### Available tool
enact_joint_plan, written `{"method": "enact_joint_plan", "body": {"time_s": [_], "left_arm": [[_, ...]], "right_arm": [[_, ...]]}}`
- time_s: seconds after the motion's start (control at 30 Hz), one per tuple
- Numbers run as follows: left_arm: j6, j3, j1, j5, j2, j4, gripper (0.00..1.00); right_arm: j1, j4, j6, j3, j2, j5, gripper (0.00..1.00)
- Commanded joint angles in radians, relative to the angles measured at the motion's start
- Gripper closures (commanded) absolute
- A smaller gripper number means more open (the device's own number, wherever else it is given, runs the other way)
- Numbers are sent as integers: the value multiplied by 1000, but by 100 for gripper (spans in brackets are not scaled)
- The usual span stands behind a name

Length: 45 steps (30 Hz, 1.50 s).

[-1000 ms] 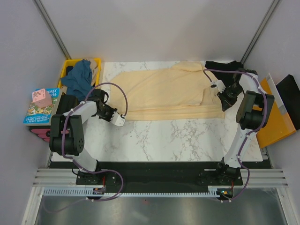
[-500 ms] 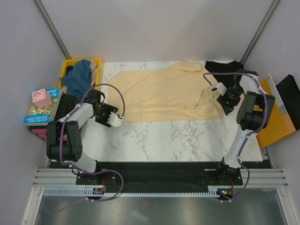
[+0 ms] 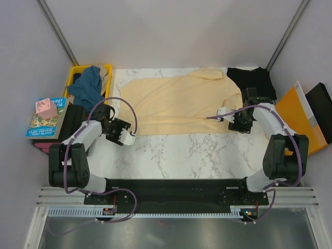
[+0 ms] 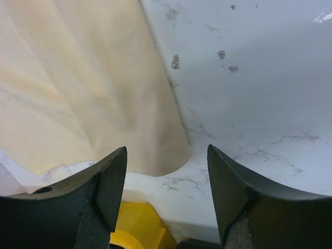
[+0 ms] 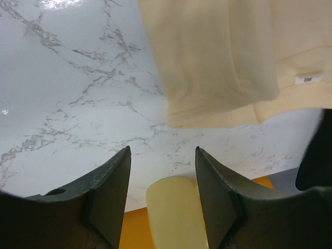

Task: Fold and stack the t-shirts
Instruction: Fold the tshirt

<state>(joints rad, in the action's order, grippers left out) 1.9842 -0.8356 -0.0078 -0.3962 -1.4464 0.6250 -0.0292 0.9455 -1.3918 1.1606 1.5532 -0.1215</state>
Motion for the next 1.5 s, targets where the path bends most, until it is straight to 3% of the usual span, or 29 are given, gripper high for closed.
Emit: {"method": "enact_joint_plan", "body": {"time_s": [0.0, 0.47, 0.63, 0.7, 1.03, 1.1, 1.17, 1.3, 1.47], "left_arm": [[130, 24, -6, -27, -6, -19, 30], [104, 26, -15, -10, -86, -96, 30], [93, 15, -32, 0, -120, -110, 31], [91, 12, -37, 6, -140, -108, 33], [65, -17, -63, 56, -250, -108, 44], [62, -16, -67, 72, -259, -107, 55], [50, -17, -70, 82, -256, -96, 80], [41, -25, -70, 92, -227, -28, 86], [39, -33, -70, 100, -181, 94, 87]], "right_arm": [[15, -103, -70, -47, 13, 39, 40], [60, -220, 5, -59, 162, 23, 41], [61, -231, 23, -55, 208, 65, 47], [63, -228, 14, -70, 214, 80, 52], [58, -228, 11, -110, 240, 95, 55], [61, -225, 13, -108, 246, 102, 59], [60, -215, 17, -102, 246, 105, 66], [60, -179, 14, -102, 234, 109, 79], [61, -107, 1, -114, 205, 102, 89]]}}
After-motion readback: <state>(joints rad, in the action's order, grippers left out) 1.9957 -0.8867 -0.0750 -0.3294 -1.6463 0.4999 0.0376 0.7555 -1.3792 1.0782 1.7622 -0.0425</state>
